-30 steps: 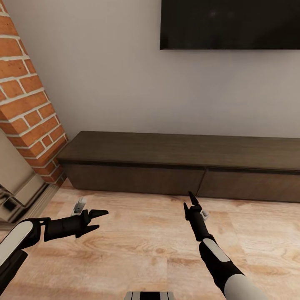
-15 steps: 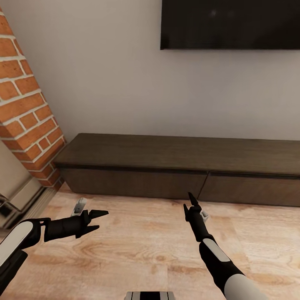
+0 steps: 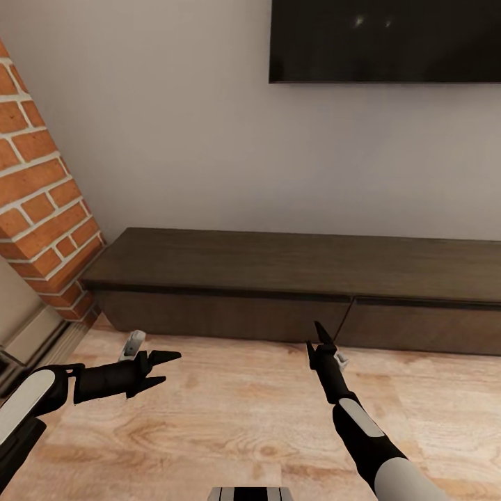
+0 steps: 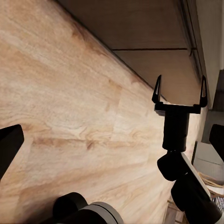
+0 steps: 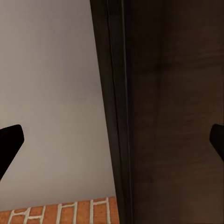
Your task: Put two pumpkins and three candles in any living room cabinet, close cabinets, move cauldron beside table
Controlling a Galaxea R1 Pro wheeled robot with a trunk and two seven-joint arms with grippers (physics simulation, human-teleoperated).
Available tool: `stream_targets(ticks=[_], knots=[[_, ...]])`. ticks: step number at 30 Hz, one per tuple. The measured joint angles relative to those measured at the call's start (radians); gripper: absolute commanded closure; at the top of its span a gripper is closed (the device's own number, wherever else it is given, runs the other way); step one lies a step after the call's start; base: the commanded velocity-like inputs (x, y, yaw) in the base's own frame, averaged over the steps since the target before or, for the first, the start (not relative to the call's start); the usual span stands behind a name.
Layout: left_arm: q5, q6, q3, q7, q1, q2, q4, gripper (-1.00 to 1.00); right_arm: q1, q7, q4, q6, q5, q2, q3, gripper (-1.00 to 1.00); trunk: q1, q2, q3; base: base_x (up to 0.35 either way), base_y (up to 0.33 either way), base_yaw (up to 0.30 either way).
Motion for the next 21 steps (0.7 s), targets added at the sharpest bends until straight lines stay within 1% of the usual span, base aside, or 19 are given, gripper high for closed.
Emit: stream_targets(ticks=[12,15,21], knots=[[0.0,0.0,-0.002,0.0,0.0,0.0,0.0,-1.0,0.0,-0.001,0.0,0.005,0.0,0.0,0.0,-1.0,0.0,0.0,0.0,0.093,0.0,0.0],[0.0,0.0,-0.01,0.0,0.0,0.0,0.0,-1.0,0.0,-0.001,0.0,0.003,0.0,0.0,0.0,-1.0,0.0,0.0,0.0,0.165,0.0,0.0],[0.0,0.0,-0.016,0.0,0.0,0.0,0.0,-1.0,0.0,-0.003,0.001,0.002,0.001,0.0,0.0,-1.0,0.0,0.0,0.0,0.085,0.0,0.0]])
